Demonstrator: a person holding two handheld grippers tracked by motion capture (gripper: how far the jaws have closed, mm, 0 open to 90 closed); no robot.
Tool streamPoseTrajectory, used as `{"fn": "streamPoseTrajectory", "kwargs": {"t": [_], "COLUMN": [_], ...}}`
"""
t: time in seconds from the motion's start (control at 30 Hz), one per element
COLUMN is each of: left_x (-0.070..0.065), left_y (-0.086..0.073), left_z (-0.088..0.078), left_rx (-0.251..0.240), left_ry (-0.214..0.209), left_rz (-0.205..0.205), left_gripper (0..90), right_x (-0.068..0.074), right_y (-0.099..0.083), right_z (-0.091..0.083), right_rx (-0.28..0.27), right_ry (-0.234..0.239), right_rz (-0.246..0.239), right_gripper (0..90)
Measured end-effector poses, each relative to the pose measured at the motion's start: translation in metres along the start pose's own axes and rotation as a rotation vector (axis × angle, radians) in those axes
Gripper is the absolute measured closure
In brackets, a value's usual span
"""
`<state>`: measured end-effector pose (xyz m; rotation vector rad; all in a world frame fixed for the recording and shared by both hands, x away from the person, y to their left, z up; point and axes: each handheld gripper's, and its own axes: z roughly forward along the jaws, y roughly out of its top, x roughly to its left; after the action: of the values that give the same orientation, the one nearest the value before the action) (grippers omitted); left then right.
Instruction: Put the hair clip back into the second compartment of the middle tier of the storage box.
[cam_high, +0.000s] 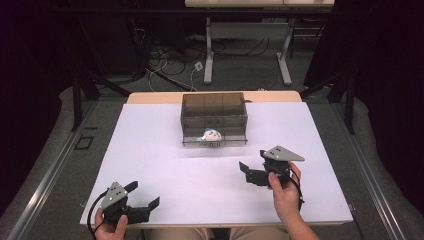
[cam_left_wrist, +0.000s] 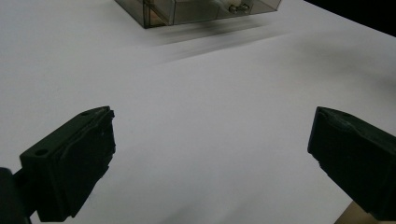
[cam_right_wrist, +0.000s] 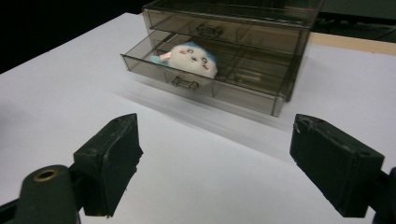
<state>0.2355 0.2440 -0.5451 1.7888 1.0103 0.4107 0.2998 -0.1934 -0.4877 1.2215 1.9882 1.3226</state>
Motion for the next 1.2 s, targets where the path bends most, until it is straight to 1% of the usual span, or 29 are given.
{"fn": "streamPoseTrajectory", "kwargs": {"t": [0.03,0.1,0.13,0.2,0.23,0.27,0.47,0.5,0.53,0.57,0.67,0.7,0.73,0.77,0.83,0.93,0.97,1.03,1.1,1.13,1.17,1.2], "left_x": [0.000,0.000,0.001,0.001,0.001,0.000,0.000,0.000,0.000,0.001,0.001,0.001,0.001,0.001,0.001,0.001,0.001,0.001,0.001,0.001,0.002,0.001], "left_y": [0.000,0.000,0.000,0.000,0.000,0.000,0.000,0.000,0.000,0.000,0.000,0.000,0.000,0.000,0.000,0.000,0.000,0.000,0.000,0.000,0.000,0.000], "left_z": [0.000,-0.001,-0.001,-0.001,-0.001,-0.001,-0.001,-0.001,-0.001,-0.001,-0.002,-0.002,-0.002,-0.002,-0.002,-0.002,-0.002,-0.002,-0.002,-0.002,-0.002,-0.002], "left_rx": [0.000,0.000,-0.001,-0.002,-0.002,-0.004,-0.006,-0.008,-0.009,-0.008,-0.008,-0.007,-0.007,-0.007,-0.009,-0.011,-0.012,-0.013,-0.013,-0.013,-0.013,-0.013], "left_ry": [0.000,0.003,0.003,0.007,0.008,0.004,0.007,0.007,0.007,0.008,0.008,0.009,0.010,0.010,0.009,0.011,0.014,0.014,0.012,0.014,0.015,0.014], "left_rz": [0.000,0.005,0.004,0.007,0.007,-0.003,-0.004,-0.004,-0.004,-0.003,-0.004,0.001,0.001,0.001,-0.005,-0.008,-0.004,-0.004,-0.007,-0.004,-0.004,-0.006], "left_gripper": [0.9,0.9,0.9,0.9,0.9,0.9,0.9,0.9,0.9,0.9,0.9,0.9,0.9,0.9,1.0,0.9,0.9,0.9,0.9,0.9,0.9,0.9], "right_x": [-0.002,-0.006,-0.010,-0.012,-0.013,-0.015,-0.023,-0.024,-0.028,-0.028,-0.032,-0.034,-0.036,-0.038,-0.040,-0.045,-0.045,-0.049,-0.051,-0.052,-0.053,-0.055], "right_y": [-0.002,-0.008,-0.013,-0.015,-0.017,-0.020,-0.034,-0.036,-0.040,-0.040,-0.046,-0.049,-0.051,-0.053,-0.058,-0.063,-0.064,-0.067,-0.071,-0.072,-0.073,-0.074], "right_z": [-0.003,-0.007,-0.012,-0.014,-0.016,-0.019,-0.031,-0.032,-0.036,-0.036,-0.042,-0.043,-0.044,-0.046,-0.048,-0.053,-0.055,-0.058,-0.060,-0.061,-0.062,-0.064], "right_rx": [0.007,0.004,0.009,0.006,0.006,0.008,0.008,0.014,0.010,0.010,0.018,0.022,0.015,0.029,0.024,0.028,0.024,0.031,0.022,0.024,0.026,0.032], "right_ry": [-0.002,-0.015,-0.030,-0.034,-0.045,-0.054,-0.075,-0.077,-0.092,-0.092,-0.102,-0.103,-0.110,-0.114,-0.113,-0.128,-0.130,-0.134,-0.143,-0.147,-0.150,-0.150], "right_rz": [-0.002,-0.008,-0.011,-0.014,-0.017,-0.016,0.000,0.010,-0.002,-0.002,0.013,0.014,0.016,0.018,0.038,0.045,0.057,0.046,0.056,0.057,0.067,0.061], "right_gripper": [15.9,15.9,15.8,15.9,15.9,15.9,15.8,15.8,15.8,15.8,15.8,15.8,15.8,15.9,15.9,15.9,15.9,15.9,15.9,15.9,15.9,15.9]}}
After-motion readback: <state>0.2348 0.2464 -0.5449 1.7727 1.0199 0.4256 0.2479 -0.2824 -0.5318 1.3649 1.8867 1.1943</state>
